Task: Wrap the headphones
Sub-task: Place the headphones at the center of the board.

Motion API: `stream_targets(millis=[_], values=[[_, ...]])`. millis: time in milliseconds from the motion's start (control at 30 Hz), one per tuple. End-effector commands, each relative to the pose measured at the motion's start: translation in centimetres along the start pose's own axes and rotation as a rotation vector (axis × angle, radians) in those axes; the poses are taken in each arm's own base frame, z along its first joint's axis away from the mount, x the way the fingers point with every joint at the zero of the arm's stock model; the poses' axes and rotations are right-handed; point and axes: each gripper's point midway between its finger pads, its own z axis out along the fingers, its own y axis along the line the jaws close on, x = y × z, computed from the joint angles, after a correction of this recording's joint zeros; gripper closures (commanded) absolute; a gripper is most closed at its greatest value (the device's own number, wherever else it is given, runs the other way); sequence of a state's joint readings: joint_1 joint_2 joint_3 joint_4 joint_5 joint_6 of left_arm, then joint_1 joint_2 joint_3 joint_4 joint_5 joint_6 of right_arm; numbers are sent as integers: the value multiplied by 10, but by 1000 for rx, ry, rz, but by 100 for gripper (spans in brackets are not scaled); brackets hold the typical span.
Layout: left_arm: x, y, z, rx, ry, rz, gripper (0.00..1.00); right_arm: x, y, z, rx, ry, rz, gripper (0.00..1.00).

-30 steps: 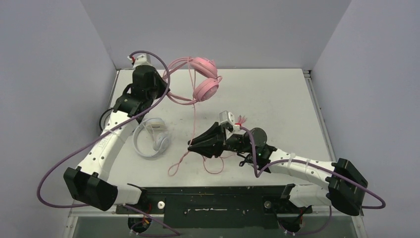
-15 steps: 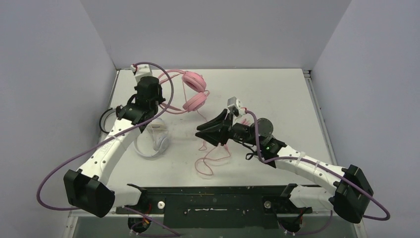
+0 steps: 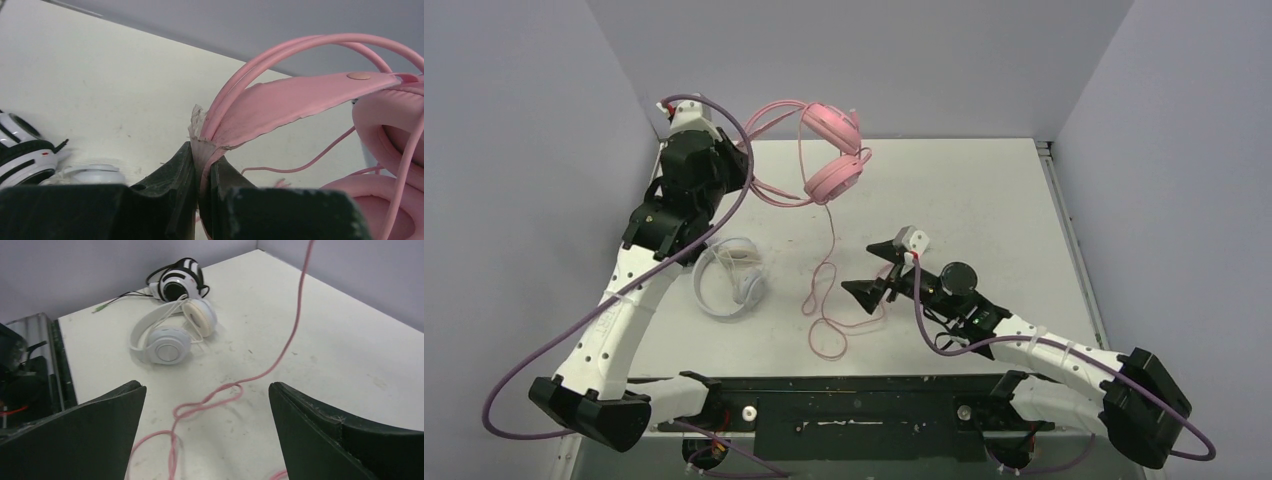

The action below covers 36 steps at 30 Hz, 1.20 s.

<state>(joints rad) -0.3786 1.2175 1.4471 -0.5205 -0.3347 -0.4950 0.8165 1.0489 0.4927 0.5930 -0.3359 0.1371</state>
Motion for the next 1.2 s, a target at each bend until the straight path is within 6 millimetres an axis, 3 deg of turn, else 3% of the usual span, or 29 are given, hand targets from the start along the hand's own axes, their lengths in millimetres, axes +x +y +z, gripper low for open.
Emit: stream_targets(millis=[0, 133, 333, 467, 667, 867, 1067, 1100, 1167], values=[[-33, -53, -38, 237, 31, -174, 100, -34, -32, -5, 124, -155, -152, 0], [-31, -70, -53, 330, 92, -222, 100, -38, -43, -7, 111, -225, -186, 0], [-36, -84, -74, 412, 129, -234, 100, -44, -63, 8, 97, -265, -167, 0], [-38, -91, -81, 447, 151, -234, 100, -49, -66, 32, 51, -253, -154, 0], [-47, -100, -87, 490, 156, -241, 100, -39, -90, 72, 78, -195, -117, 0], [-63, -117, -93, 550, 170, -256, 100, -27, -84, 101, 0, -229, -63, 3], [-68, -121, -90, 554, 167, -262, 100, -4, -68, 126, -25, -206, -32, 18], [-68, -120, -89, 548, 164, -261, 100, -4, -63, 127, -43, -218, -20, 28], [-67, -118, -86, 533, 160, -256, 100, -6, -48, 127, -88, -236, 0, 60]])
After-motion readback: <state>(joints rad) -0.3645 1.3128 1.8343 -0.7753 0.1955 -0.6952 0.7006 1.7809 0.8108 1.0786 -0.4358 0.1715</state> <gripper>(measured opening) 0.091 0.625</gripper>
